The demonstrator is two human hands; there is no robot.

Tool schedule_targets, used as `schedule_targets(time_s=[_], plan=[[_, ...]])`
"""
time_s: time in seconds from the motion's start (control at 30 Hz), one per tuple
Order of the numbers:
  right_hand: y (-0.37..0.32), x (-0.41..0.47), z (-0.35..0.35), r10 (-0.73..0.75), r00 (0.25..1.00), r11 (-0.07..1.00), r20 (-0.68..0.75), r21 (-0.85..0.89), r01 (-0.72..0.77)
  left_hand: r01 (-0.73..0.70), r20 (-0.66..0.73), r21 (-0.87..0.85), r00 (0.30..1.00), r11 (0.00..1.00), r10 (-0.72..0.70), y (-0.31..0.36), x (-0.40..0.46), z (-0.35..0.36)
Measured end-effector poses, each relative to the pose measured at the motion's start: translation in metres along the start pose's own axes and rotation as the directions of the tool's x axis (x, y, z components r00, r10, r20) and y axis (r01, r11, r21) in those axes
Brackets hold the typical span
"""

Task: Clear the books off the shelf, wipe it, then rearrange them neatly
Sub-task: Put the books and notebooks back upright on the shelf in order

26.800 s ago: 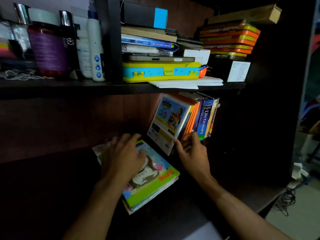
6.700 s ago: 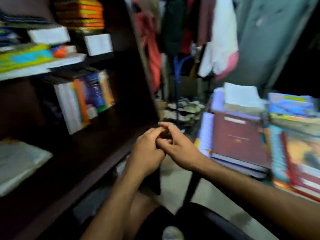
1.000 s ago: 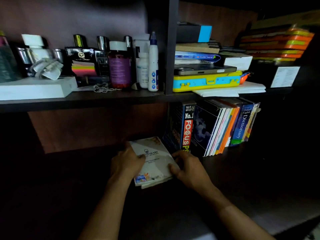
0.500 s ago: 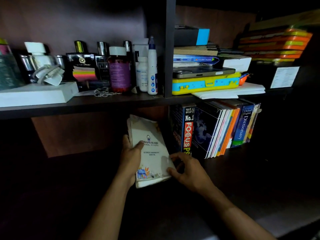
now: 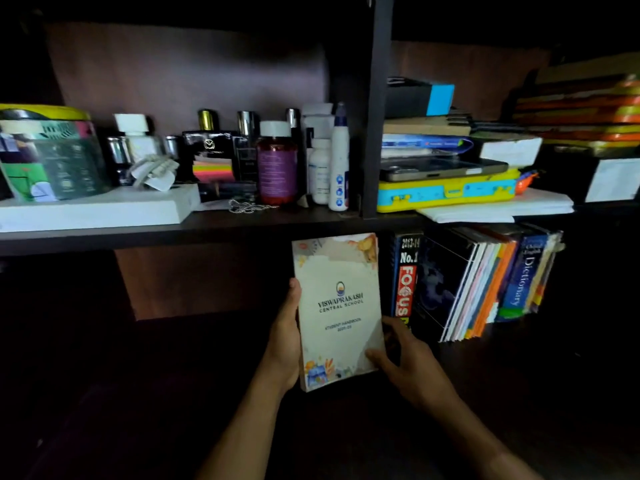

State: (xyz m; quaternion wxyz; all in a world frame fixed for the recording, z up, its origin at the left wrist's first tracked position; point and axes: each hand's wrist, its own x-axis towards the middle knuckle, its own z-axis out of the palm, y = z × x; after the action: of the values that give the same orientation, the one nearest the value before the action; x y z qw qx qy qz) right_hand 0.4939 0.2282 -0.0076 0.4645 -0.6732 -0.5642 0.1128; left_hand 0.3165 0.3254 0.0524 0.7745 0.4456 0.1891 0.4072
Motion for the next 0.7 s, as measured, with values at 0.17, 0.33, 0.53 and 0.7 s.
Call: schedule_targets(time_s=[0.17, 0.33, 0.53, 0.7], plan=[[0.001, -0.001, -0.001, 0.025, 1.0, 1.0, -0.009, 0.014, -0.025, 0.015, 0.025, 0.007, 1.0, 1.0, -0.015, 0.005, -0.005, -0.003], [0.0, -0.002, -0.001, 0.031, 0.999, 0.999, -0.009, 0.02, -0.031, -0.002, 0.05, -0.03, 0.999, 1.0, 0.003, 0.003, -0.005, -0.001], [-0.001, -0.001, 0.001, 0.023, 0.992, 0.997, -0.123, -0.068, -0.031, 0.01, 0.107, 0.082, 0.994, 0.997, -0.019, -0.004, -0.004, 0.003], [-0.004, -0.003, 0.001, 0.003, 0.986, 0.983, -0.166, -0.179, -0.033, -0.042, 0.173, 0.1, 0.985, 0.994, 0.024, -0.009, -0.005, 0.0]])
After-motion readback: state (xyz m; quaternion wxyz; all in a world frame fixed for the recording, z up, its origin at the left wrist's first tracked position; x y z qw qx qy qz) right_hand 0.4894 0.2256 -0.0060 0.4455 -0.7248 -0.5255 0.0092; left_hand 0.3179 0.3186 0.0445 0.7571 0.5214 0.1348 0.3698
